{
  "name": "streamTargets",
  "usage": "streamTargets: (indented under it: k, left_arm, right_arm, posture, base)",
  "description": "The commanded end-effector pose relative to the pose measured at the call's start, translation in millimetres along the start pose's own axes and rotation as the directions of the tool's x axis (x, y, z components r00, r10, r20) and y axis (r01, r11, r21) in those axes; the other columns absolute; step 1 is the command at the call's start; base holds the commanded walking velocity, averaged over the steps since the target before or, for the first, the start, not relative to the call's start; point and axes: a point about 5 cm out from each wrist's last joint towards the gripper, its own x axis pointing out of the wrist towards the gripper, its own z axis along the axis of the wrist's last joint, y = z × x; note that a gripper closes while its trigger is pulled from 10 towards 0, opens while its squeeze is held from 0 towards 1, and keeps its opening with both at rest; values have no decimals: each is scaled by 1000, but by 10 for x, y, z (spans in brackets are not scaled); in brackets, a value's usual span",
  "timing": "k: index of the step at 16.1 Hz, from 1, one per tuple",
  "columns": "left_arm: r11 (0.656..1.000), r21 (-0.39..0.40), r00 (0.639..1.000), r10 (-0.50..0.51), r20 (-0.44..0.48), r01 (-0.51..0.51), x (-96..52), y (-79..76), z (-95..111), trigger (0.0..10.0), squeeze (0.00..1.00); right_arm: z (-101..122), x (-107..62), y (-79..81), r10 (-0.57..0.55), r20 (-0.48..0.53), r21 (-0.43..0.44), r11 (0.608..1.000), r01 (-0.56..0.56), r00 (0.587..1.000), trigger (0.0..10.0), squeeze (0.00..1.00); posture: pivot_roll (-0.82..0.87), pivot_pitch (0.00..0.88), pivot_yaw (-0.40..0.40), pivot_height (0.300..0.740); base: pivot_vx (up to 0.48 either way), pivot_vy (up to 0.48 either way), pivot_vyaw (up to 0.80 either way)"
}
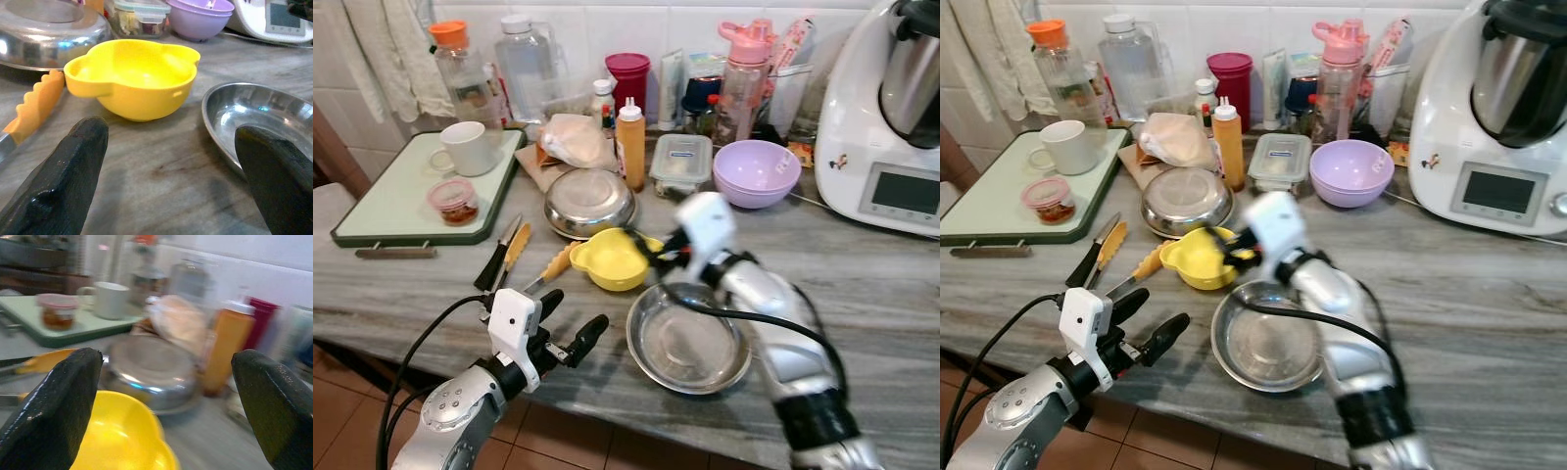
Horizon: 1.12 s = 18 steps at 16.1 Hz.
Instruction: Setting the table
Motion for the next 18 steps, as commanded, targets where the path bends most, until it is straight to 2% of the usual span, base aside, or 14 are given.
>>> streamTargets:
  k: [1, 3, 5, 7, 12, 15, 18]
  left_arm:
    - [1000, -1, 1000, -9, 7, 9, 21, 14, 2, 10000, 0]
    - [1000, -7, 1000, -24, 13, 24, 48, 11, -1, 10000, 0]
    - [1000, -6, 1000, -27, 14, 27, 58, 18, -6, 10000, 0]
    - [999, -9, 999, -32, 12, 32, 58, 91, -61, 10000, 0]
    - [999, -26, 999, -40, 18, 41, 27, 172, -151, 10000, 0]
    - [999, -13, 999, 33, 42, -33, -10, 259, -199, 10000, 0]
    - [992, 13, 990, 125, 71, -126, 20, 338, -225, 10000, 0]
  right_arm:
    - [40, -95, -48, -47, 10, 20, 999, 47, 999, 10000, 1000]
    - [-47, -290, -62, -118, -32, 30, 992, 119, 992, 10000, 1000]
    - [-61, -344, -51, -138, -47, 34, 990, 139, 989, 10000, 1000]
    - [-97, -486, 10, -175, -80, 55, 982, 180, 981, 10000, 1000]
    - [-137, -637, 51, -230, -111, 58, 970, 238, 967, 10000, 1000]
    - [-195, -788, 84, -261, -144, 69, 960, 273, 954, 10000, 1000]
    - [-273, -814, 156, -204, -198, 114, 966, 230, 959, 10000, 1000]
  posture:
    - [-6, 0, 57, 740]
    - [-18, 0, 54, 740]
    - [-26, 0, 53, 740]
    - [-42, 0, 59, 740]
    - [-53, 0, 58, 740]
    - [-59, 0, 54, 740]
    - [-64, 0, 54, 740]
  base:
    - [0, 0, 0]
    - [0, 0, 0]
    - [0, 0, 0]
    - [0, 0, 0]
    - [0, 0, 0]
    - [0, 0, 0]
    - [0, 0, 0]
